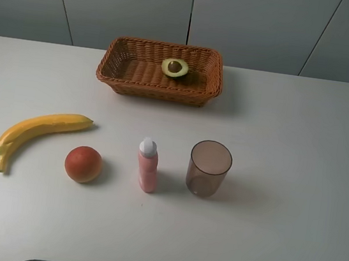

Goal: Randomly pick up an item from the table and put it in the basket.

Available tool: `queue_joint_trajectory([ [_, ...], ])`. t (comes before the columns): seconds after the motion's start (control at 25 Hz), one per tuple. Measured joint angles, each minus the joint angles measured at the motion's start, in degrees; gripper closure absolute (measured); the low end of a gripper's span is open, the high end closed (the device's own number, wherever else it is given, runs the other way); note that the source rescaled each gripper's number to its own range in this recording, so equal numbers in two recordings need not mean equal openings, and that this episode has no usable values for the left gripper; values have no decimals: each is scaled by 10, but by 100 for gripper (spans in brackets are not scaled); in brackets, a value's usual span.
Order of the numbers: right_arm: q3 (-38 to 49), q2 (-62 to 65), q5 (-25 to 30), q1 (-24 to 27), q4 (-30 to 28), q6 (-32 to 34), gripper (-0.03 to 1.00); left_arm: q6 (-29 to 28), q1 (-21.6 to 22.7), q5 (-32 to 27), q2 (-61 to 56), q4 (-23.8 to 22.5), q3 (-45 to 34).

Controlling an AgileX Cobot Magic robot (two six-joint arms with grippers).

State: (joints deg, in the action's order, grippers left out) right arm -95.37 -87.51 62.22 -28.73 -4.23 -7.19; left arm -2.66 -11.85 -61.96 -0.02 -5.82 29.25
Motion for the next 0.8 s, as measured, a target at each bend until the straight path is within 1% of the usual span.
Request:
queue_joint_trajectory([
  [0.12, 18, 89, 50, 0, -6, -8, -2, 0, 0, 0, 0, 0, 0],
  [0.24, 66, 174, 67, 0, -11, -15, -2, 0, 0, 0, 0, 0, 0],
  [0.4, 173, 298, 70, 0, -15, -16, -3, 0, 0, 0, 0, 0, 0],
  [0.56, 315, 436, 68, 0, 11, -16, -3, 0, 0, 0, 0, 0, 0],
  [0.64, 389, 501, 57, -3, 26, -14, -3, 0, 0, 0, 0, 0, 0],
  [0.8, 500, 627, 37, -3, 50, -14, -3, 0, 0, 0, 0, 0, 0],
])
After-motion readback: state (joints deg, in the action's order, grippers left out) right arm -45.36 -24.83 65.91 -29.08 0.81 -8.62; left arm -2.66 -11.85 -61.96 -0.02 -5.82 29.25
